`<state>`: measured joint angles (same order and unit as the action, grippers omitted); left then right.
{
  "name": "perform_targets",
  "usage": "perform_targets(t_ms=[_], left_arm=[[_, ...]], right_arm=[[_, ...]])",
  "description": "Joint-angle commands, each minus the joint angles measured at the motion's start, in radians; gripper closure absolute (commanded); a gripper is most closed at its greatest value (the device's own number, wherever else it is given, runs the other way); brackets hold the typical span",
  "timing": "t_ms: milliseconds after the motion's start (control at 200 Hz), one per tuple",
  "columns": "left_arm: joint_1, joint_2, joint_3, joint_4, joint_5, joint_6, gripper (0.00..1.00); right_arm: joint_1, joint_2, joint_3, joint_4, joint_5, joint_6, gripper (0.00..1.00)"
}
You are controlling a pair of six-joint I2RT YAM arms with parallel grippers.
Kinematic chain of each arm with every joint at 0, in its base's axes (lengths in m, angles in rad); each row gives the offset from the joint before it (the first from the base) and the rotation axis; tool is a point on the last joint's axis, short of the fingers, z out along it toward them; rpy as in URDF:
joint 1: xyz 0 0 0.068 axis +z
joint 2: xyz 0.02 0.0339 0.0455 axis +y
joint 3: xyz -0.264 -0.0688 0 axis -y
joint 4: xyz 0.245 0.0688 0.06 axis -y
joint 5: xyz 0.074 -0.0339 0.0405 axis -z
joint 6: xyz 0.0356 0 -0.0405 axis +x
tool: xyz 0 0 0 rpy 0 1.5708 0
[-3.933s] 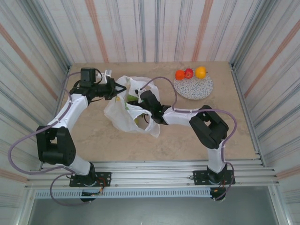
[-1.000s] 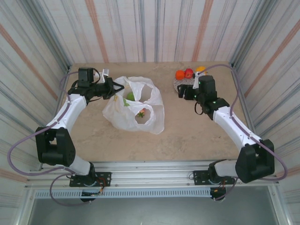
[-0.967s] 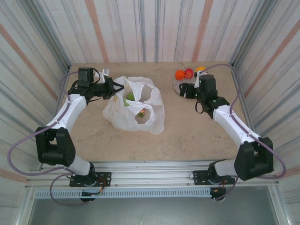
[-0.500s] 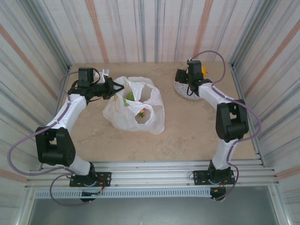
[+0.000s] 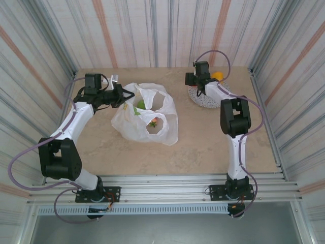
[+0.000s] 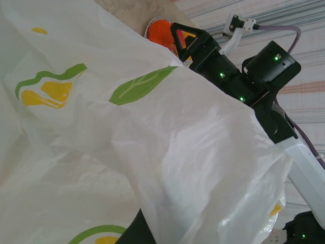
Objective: Place the fruits into the plastic bag
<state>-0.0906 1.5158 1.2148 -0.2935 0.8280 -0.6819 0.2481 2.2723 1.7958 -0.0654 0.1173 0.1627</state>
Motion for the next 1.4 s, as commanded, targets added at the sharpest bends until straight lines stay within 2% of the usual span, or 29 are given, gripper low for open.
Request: perform_targets(t_ms=[0, 466, 982, 1197, 1393], left_arm=[[0.011, 0.0, -0.005, -0.009, 0.013, -0.002, 1.0], [0.011, 0.015, -0.004, -0.014, 0.014, 0.0, 1.0], [0.011, 0.015, -0.003, -0.016, 0.017, -0.001, 1.0], [0.01, 0.016, -0.003, -0.017, 0.017, 0.002, 1.0], [0.012, 0.014, -0.001, -0.018, 0.019, 0.002, 1.0]], right_arm=[[-0.001, 0.059, 0.072, -0.051, 0.026, -0.046, 0.17], [0.002, 0.247, 0.345, -0.201, 0.113, -0.144, 0.21], [0.002, 0.336, 0.513, -0.384, 0.127, -0.181, 0.27], [0.002, 0.342, 0.525, -0.394, 0.109, -0.186, 0.27], [0.0, 0.345, 0.534, -0.401, 0.101, -0.189, 0.36]])
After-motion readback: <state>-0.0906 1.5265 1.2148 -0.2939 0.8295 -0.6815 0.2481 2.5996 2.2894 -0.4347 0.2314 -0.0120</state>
